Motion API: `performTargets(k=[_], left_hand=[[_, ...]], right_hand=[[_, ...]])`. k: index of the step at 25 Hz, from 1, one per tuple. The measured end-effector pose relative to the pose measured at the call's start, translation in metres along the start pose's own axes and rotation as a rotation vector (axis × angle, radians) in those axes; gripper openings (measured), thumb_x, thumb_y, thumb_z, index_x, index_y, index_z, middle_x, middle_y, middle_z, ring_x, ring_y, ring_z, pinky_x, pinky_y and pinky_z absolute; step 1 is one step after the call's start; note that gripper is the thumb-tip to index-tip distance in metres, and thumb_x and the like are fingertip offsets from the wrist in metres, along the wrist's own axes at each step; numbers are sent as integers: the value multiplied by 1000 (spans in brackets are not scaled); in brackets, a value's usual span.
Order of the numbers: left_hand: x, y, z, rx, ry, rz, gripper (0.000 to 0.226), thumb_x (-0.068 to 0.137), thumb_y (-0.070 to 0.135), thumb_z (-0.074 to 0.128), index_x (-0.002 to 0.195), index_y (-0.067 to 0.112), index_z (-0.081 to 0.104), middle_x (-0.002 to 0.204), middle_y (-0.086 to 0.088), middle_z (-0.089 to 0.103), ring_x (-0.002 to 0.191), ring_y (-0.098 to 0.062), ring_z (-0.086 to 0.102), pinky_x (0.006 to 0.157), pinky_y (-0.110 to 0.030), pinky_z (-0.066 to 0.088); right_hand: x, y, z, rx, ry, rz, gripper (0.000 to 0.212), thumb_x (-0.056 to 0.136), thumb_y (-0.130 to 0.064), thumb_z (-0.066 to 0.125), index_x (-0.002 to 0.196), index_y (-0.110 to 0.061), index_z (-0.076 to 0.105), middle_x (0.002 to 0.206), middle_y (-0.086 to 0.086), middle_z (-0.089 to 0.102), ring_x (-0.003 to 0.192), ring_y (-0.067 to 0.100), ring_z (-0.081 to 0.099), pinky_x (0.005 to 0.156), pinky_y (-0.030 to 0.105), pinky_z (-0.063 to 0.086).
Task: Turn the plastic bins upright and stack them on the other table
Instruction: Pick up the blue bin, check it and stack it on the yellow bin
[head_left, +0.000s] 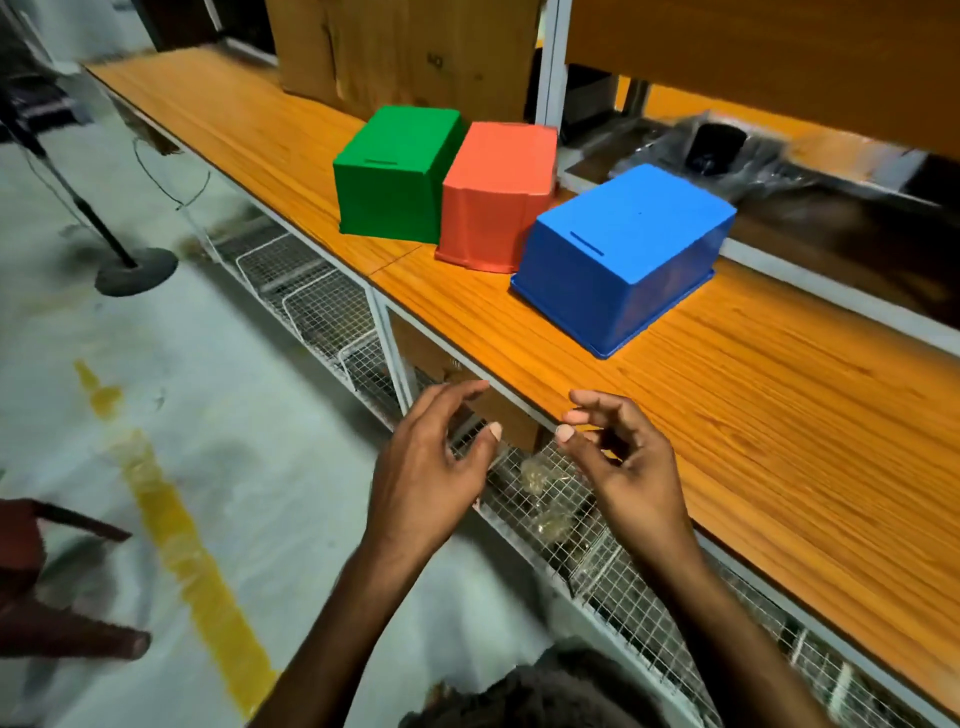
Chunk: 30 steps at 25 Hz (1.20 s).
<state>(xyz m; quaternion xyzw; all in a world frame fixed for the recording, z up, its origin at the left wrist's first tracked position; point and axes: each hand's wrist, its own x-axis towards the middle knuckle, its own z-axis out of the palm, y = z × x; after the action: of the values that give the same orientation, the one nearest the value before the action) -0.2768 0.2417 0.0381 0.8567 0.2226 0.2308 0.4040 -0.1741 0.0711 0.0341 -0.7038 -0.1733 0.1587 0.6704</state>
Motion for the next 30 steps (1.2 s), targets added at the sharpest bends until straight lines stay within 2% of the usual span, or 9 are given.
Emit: performTargets(k=[3, 6, 8, 12, 18, 21, 23, 27, 30], left_hand=[[53, -20, 3, -105, -93, 44, 41, 92, 20, 73, 129, 35, 65, 125, 15, 62, 116, -4, 61, 90, -34, 59], [113, -35, 21, -128, -139, 82, 41, 92, 19, 73, 130, 34, 65, 125, 15, 61, 112, -2, 61, 82, -33, 62], [152, -43, 37, -136, -146, 101, 40, 92, 19, 72, 128, 33, 66, 125, 15, 61, 111, -1, 62, 78, -26, 60], [222, -53, 62, -265, -181, 35, 34, 93, 15, 73, 124, 29, 67, 124, 13, 67, 110, 1, 63, 73, -9, 50], [314, -56, 94, -399, -201, 45, 41, 91, 18, 74, 129, 30, 62, 132, 11, 63, 116, 2, 61, 83, -18, 51], [351, -66, 112, -385, -287, 101, 49, 92, 21, 73, 137, 24, 57, 136, 14, 53, 118, 15, 52, 100, -22, 49], [368, -82, 125, -340, -406, 118, 52, 91, 32, 72, 140, 24, 55, 138, 12, 52, 123, 8, 52, 109, -35, 47], [389, -106, 136, -401, -644, 95, 59, 87, 53, 70, 141, 38, 51, 144, 13, 57, 132, -8, 56, 110, -45, 49], [402, -106, 135, -487, -692, 109, 61, 86, 47, 74, 141, 34, 53, 143, 9, 59, 131, -8, 58, 109, -42, 51]], right_hand=[[34, 0, 13, -28, 100, -31, 31, 92, -11, 74, 119, -24, 68, 110, -1, 72, 102, 19, 68, 84, 25, 59], [80, 8, 14, -65, 197, -64, 29, 93, -15, 75, 120, -26, 68, 109, -4, 72, 101, 21, 68, 88, 34, 58], [114, 13, 15, -76, 285, -99, 25, 93, -15, 75, 116, -26, 69, 107, -4, 73, 98, 22, 68, 86, 37, 58], [174, 22, 15, -32, 534, -116, 17, 94, -16, 74, 109, -24, 69, 99, -5, 72, 88, 18, 66, 78, 30, 53], [231, 19, 10, -110, 770, -134, 20, 95, -15, 73, 112, -21, 66, 108, 4, 70, 91, 13, 65, 74, 22, 50], [249, 33, 16, -148, 926, -86, 29, 92, -36, 71, 118, -24, 63, 122, -2, 67, 101, 13, 64, 79, 22, 50], [253, 46, 25, -126, 975, -9, 42, 90, -47, 67, 123, -22, 62, 125, -5, 66, 105, 6, 63, 88, 22, 51], [258, 56, 48, -63, 998, 65, 42, 97, -30, 70, 136, -21, 58, 130, -9, 66, 117, 0, 62, 91, 20, 53], [259, 47, 53, -83, 983, 51, 55, 92, -9, 73, 142, -22, 55, 135, -9, 65, 123, 3, 61, 84, 19, 54]])
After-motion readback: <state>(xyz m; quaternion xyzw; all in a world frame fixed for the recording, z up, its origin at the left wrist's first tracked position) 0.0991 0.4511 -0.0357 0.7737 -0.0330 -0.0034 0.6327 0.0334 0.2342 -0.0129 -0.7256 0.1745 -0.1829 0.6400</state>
